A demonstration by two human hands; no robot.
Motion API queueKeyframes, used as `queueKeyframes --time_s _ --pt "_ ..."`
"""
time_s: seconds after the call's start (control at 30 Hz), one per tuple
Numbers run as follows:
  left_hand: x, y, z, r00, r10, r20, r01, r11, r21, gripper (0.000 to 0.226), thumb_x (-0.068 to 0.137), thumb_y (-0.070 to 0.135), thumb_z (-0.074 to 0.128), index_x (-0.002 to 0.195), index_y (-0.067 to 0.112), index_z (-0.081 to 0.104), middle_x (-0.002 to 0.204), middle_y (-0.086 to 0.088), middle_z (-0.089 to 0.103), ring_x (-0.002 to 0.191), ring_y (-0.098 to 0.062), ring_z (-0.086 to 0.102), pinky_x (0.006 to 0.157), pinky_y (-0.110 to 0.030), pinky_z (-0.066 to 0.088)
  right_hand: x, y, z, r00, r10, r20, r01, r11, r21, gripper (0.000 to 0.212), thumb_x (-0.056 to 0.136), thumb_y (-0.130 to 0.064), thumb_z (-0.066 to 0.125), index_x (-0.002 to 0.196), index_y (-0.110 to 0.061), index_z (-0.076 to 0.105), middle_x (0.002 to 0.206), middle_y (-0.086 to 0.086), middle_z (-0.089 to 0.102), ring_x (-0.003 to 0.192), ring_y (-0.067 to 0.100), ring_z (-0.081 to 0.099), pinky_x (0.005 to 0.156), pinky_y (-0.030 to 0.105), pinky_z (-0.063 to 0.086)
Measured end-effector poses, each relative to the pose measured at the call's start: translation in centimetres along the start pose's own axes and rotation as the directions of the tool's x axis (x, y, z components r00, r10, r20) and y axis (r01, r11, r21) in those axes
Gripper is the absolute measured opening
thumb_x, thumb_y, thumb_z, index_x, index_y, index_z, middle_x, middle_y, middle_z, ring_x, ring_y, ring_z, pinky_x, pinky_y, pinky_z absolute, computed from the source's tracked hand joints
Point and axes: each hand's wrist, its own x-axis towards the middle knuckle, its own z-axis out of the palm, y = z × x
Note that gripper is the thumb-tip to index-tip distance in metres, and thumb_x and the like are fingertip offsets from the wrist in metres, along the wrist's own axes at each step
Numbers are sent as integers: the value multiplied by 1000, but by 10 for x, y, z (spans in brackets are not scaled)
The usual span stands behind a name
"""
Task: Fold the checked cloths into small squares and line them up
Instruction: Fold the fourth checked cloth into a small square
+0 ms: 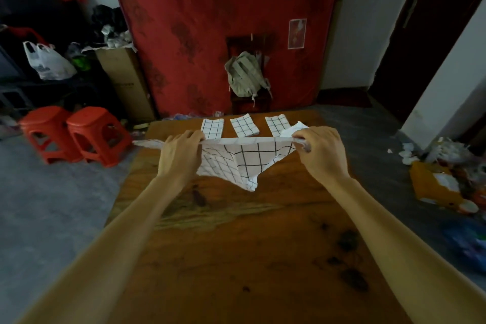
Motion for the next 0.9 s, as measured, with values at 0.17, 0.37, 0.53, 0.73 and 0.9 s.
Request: queueKeyframes --time_s 0.17,0.37,0.53,0.73,0.9 --pt "-59 -7 -3 996 -47 78 49 999 -21 13 92 10 53 96 12 64 93 -5 65 83 -28 61 70 -32 36 -60 -20 -10 994 -10 110 14 999 -37 27 76 -5 77 101 -12 71 91 3 72 87 21 65 88 38 46" --pt "-121 14 15 899 129 420 -97 991 -97 51 88 30 58 137 21 44 140 -2 47 130 -23 41 112 -42 29 -119 -91 4 959 -2 284 27 996 -83 22 72 -8 82 92 -15 76 78 0 73 67 14 64 76 37 53" --pt "-149 20 30 927 214 307 -170 972 -163 23 88 9 58 106 18 69 100 -3 71 95 -22 65 95 -36 45 -132 -149 23 886 -10 463 -2 1000 26 22 86 -20 68 108 -17 71 97 0 72 84 17 64 87 35 49" --pt "-179 -41 24 961 38 274 33 968 -249 27 87 1 56 93 20 74 91 1 72 81 -19 65 70 -33 54 -144 -152 33 674 169 719 -214 976 -29 15 92 -29 59 103 -22 65 95 -2 68 86 22 65 65 26 48" --pt "-183 -63 4 868 76 491 21 982 -189 41 80 30 72 120 20 63 119 -7 65 111 -26 59 97 -43 45 -139 -160 49 675 225 703 -147 974 -171 12 88 -13 61 91 -19 71 87 -3 70 78 15 65 70 29 56"
